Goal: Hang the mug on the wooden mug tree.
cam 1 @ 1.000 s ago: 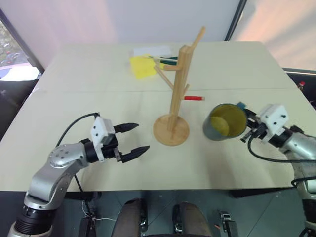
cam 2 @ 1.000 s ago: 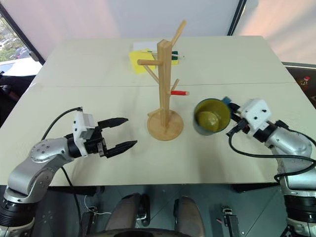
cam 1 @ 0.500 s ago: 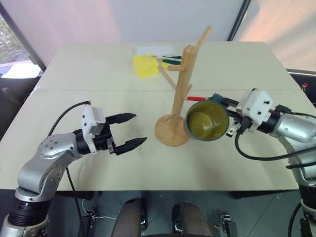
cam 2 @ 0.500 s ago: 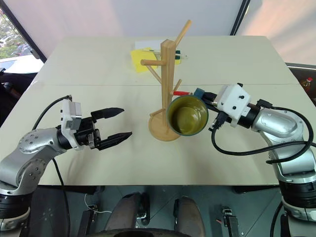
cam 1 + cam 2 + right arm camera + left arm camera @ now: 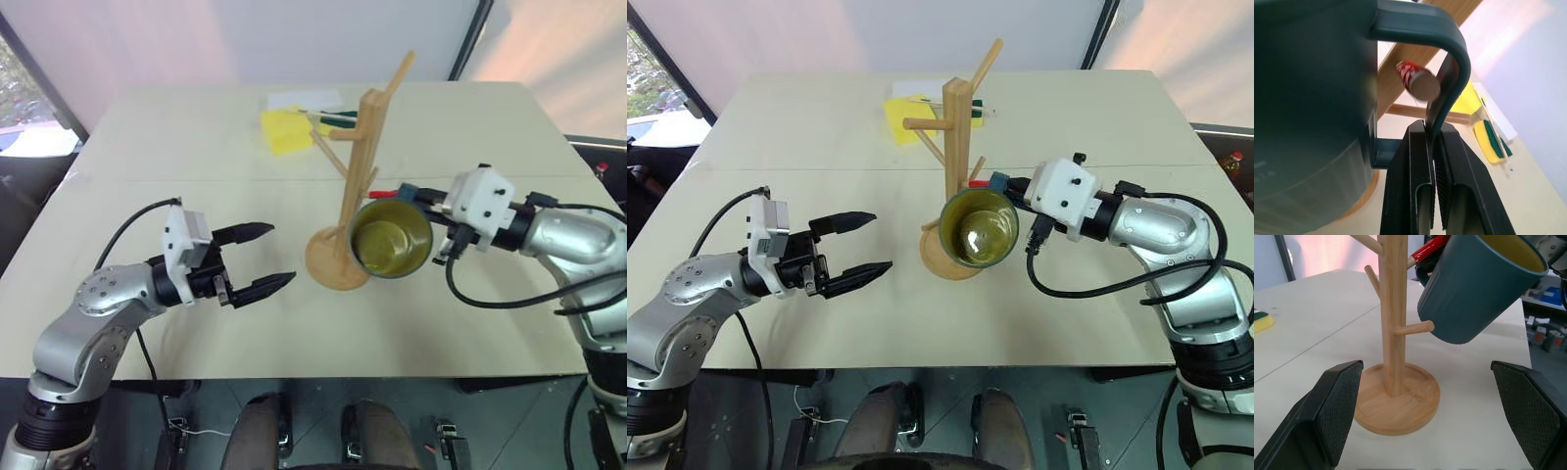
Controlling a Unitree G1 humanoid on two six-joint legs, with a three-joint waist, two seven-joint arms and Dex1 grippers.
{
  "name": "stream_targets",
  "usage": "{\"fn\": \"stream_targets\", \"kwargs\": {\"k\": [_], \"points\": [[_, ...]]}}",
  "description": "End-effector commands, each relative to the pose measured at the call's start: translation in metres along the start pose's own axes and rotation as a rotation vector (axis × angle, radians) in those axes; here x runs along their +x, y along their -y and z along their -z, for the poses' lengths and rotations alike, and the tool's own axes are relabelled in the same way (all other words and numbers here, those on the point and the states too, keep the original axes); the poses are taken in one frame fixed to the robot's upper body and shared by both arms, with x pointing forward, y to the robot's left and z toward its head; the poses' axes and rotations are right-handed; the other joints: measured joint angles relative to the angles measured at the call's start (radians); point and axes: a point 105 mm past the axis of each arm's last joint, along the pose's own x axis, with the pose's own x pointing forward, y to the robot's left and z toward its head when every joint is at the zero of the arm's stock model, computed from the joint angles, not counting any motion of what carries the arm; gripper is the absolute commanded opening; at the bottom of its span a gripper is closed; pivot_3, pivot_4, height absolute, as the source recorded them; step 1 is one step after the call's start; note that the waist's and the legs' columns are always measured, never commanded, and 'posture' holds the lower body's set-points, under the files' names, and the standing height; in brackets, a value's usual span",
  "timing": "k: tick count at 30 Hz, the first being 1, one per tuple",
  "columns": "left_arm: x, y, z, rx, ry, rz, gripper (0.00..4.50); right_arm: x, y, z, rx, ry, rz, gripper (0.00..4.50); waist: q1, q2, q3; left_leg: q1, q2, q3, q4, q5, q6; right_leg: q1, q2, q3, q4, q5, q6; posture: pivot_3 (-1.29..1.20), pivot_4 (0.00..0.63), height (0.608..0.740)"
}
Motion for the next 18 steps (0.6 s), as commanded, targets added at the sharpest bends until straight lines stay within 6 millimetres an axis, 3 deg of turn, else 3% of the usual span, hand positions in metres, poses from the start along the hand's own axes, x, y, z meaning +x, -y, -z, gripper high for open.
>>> {"fn": "stream_targets", "kwargs": {"k": [1,3,4,7,11,16,18], "points": [[0.001,0.005,-0.013,0.044,0.033,0.013,4.5,0.002,0.008,-0.009,-0.023,0.021,0.034,0.02,0.001,0.0,0.0,0.0,0.0,0.0,0.0,0.0,0.0,0.0,0.0,0.0,0.0,0.0,0.0,0.0,0.15,0.73],[0.001,0.005,-0.013,0.045,0.034,0.01,4.5,0.003,0.009,-0.008,-0.02,0.019,0.036,0.02,0.002,0.0,0.0,0.0,0.0,0.0,0.0,0.0,0.0,0.0,0.0,0.0,0.0,0.0,0.0,0.0,0.15,0.73],[0.001,0.004,-0.013,0.045,0.034,0.009,4.5,0.003,0.009,-0.008,-0.019,0.018,0.037,0.66,0.001,0.0,0.0,0.0,0.0,0.0,0.0,0.0,0.0,0.0,0.0,0.0,0.0,0.0,0.0,0.0,0.15,0.73],[0.001,0.005,-0.013,0.044,0.036,0.006,4.5,0.001,0.013,-0.008,-0.028,0.014,0.056,1.94,0.001,0.0,0.0,0.0,0.0,0.0,0.0,0.0,0.0,0.0,0.0,0.0,0.0,0.0,0.0,0.0,0.15,0.73],[0.001,0.005,-0.013,0.045,0.038,0.005,4.5,-0.005,0.02,-0.007,-0.027,0.003,0.095,4.03,0.001,0.0,0.0,0.0,0.0,0.0,0.0,0.0,0.0,0.0,0.0,0.0,0.0,0.0,0.0,0.0,0.15,0.73],[0.002,-0.002,-0.011,0.019,0.045,-0.026,4.5,-0.037,0.036,0.006,0.109,0.025,0.196,4.03,0.007,-0.001,0.0,0.0,0.0,0.0,0.0,0.0,0.0,0.001,0.0,0.0,0.0,0.0,0.0,0.0,0.15,0.73],[0.001,-0.013,-0.005,-0.009,0.037,-0.096,4.5,-0.052,0.039,0.021,0.243,0.042,0.258,4.03,0.006,-0.001,0.0,0.0,0.0,0.0,0.0,0.0,0.0,0.001,0.0,0.0,0.0,0.0,0.0,0.0,0.15,0.73]]}}
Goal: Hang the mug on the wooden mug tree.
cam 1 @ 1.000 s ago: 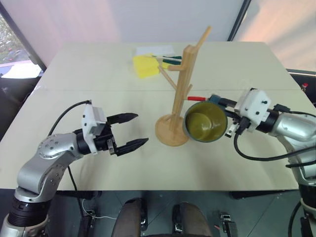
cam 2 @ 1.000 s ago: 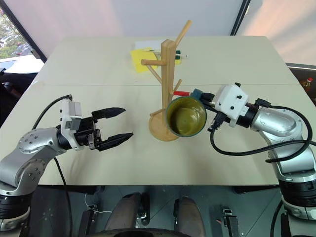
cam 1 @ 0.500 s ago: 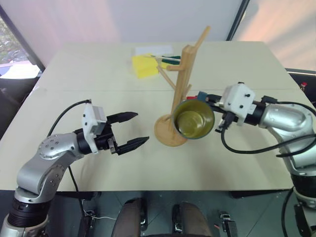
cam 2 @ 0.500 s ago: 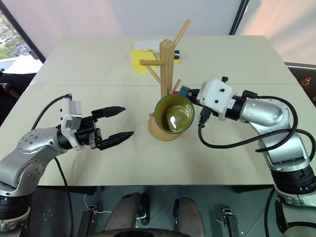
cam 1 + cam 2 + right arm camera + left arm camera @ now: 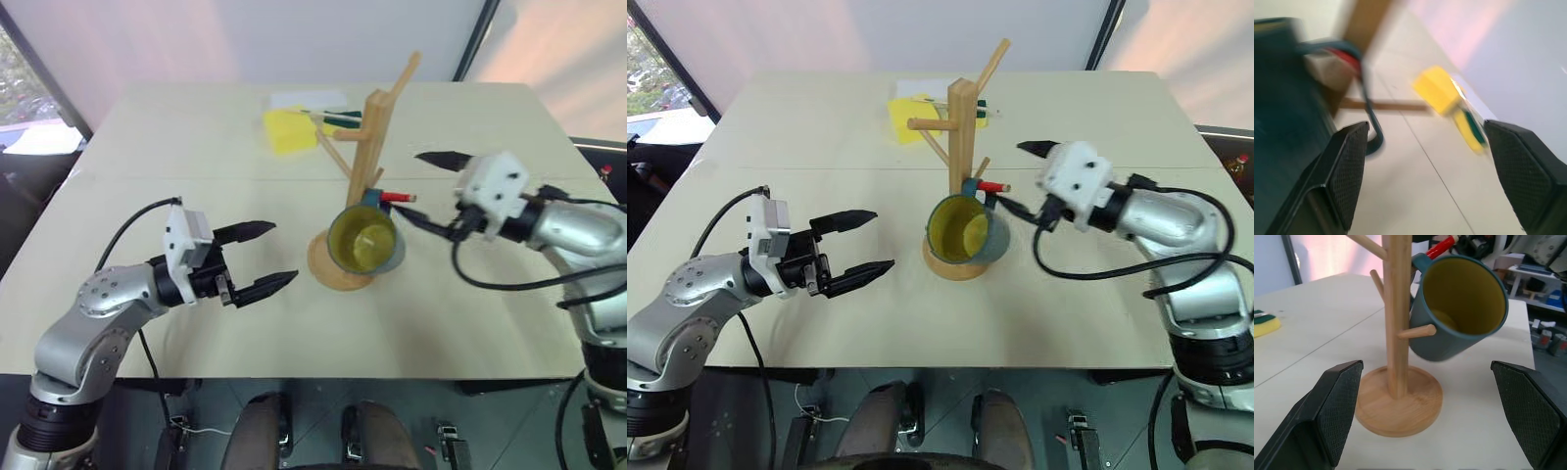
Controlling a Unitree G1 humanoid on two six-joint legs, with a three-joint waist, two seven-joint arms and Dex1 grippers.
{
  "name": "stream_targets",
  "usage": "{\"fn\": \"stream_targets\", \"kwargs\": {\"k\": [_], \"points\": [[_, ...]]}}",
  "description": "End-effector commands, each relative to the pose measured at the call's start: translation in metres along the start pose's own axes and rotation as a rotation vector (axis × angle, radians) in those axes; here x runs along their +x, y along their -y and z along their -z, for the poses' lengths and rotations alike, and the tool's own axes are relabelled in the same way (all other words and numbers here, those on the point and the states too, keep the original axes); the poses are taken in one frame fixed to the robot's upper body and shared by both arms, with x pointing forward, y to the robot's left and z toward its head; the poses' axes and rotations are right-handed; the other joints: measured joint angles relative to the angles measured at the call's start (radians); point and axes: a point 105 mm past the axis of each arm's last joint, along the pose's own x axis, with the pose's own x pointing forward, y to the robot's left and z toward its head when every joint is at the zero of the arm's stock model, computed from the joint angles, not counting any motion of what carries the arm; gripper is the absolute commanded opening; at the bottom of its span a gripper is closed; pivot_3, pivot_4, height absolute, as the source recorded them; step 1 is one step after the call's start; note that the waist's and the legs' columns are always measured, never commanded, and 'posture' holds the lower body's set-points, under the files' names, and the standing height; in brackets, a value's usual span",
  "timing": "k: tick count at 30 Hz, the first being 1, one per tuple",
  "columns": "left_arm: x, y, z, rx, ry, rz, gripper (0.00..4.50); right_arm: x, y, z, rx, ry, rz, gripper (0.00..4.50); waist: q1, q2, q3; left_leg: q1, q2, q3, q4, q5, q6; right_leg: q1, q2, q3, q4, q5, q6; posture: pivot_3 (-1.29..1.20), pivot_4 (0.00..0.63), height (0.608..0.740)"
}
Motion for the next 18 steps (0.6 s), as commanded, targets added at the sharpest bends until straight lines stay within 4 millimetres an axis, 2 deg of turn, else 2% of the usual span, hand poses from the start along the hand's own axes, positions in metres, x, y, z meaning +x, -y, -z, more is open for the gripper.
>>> {"fn": "stream_targets", "kwargs": {"k": [1,3,6,10,14,18], "points": [[-0.003,-0.018,-0.001,-0.013,0.021,-0.108,4.5,-0.025,0.016,0.012,0.175,0.04,0.106,4.03,0.0,-0.001,0.0,0.0,0.0,0.0,0.0,0.0,0.0,0.0,0.0,0.0,0.0,0.0,0.0,0.0,0.15,0.73],[-0.006,-0.027,0.004,-0.027,0.024,-0.17,4.5,-0.034,0.016,0.027,0.268,0.026,0.14,4.03,-0.001,0.0,0.0,0.001,0.0,0.0,0.0,-0.003,0.005,0.001,0.0,0.0,0.001,0.0,0.0,0.0,0.15,0.73],[-0.022,-0.056,0.023,-0.039,0.014,-0.376,4.5,-0.045,0.005,0.067,0.393,-0.042,0.209,4.03,-0.004,-0.001,-0.001,0.001,0.0,0.0,0.0,-0.003,0.005,0.001,0.0,0.0,0.001,0.0,0.0,0.0,0.15,0.73],[-0.047,-0.082,0.054,-0.071,-0.014,-0.615,4.5,-0.043,-0.01,0.099,0.49,-0.066,0.298,4.03,-0.014,0.0,-0.001,0.002,0.001,0.0,0.0,-0.003,0.005,0.0,0.001,0.0,0.002,0.0,0.0,0.0,0.15,0.73],[-0.067,-0.09,0.08,-0.094,-0.045,-0.764,4.5,-0.037,-0.027,0.124,0.547,-0.08,0.351,4.03,-0.023,0.0,-0.001,0.002,0.001,0.0,0.0,-0.003,0.005,0.0,0.001,0.0,0.002,0.0,0.0,0.0,0.15,0.73],[-0.079,-0.089,0.092,-0.111,-0.062,-0.826,4.5,-0.033,-0.032,0.131,0.572,-0.069,0.359,4.03,-0.024,0.0,-0.001,0.001,0.001,0.0,0.0,-0.003,0.005,0.0,0.001,0.0,0.002,0.0,0.0,0.0,0.15,0.73]]}}
